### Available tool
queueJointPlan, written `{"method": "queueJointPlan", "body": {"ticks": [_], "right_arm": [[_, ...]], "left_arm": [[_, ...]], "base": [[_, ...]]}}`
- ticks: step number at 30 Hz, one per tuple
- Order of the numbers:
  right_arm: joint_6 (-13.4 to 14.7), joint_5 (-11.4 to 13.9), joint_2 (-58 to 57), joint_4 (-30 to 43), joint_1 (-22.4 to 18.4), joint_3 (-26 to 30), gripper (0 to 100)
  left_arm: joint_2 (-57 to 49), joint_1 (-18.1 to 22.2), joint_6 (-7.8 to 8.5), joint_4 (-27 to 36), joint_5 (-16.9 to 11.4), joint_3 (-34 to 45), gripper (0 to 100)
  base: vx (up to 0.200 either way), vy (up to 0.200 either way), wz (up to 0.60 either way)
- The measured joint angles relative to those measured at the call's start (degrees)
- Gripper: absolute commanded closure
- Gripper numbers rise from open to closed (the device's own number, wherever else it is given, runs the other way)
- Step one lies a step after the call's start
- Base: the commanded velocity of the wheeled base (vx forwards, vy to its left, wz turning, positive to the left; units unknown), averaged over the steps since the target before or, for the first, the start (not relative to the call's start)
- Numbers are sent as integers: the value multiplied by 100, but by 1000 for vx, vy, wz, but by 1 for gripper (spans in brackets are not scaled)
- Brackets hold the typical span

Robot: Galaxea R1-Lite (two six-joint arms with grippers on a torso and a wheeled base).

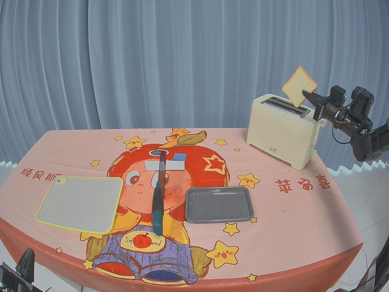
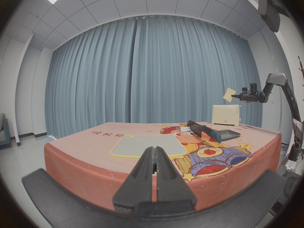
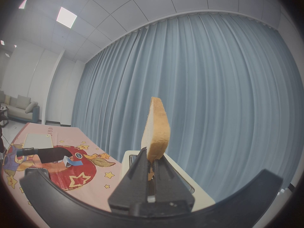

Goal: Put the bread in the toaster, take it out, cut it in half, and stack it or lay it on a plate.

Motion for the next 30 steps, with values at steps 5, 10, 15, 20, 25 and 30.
{"method": "queueJointPlan", "body": {"ticks": [5,10,15,20,25,30], "right_arm": [[-9,0,148,-13,-33,-10,100],[-41,-2,211,2,-52,6,100],[-161,-2,228,22,-59,20,100],[-219,-2,233,24,-57,28,100],[-219,0,234,24,-52,43,100],[-219,-2,236,33,-46,48,100]], "left_arm": [[0,0,0,0,2,0,100],[0,0,0,0,2,0,100],[0,0,-2,0,0,0,100],[0,0,-2,0,0,0,100],[0,0,0,0,2,0,100],[0,0,0,0,0,0,100]], "base": [[0,0,0],[0,0,0],[0,0,0],[0,0,0],[0,0,0],[0,0,0]]}}
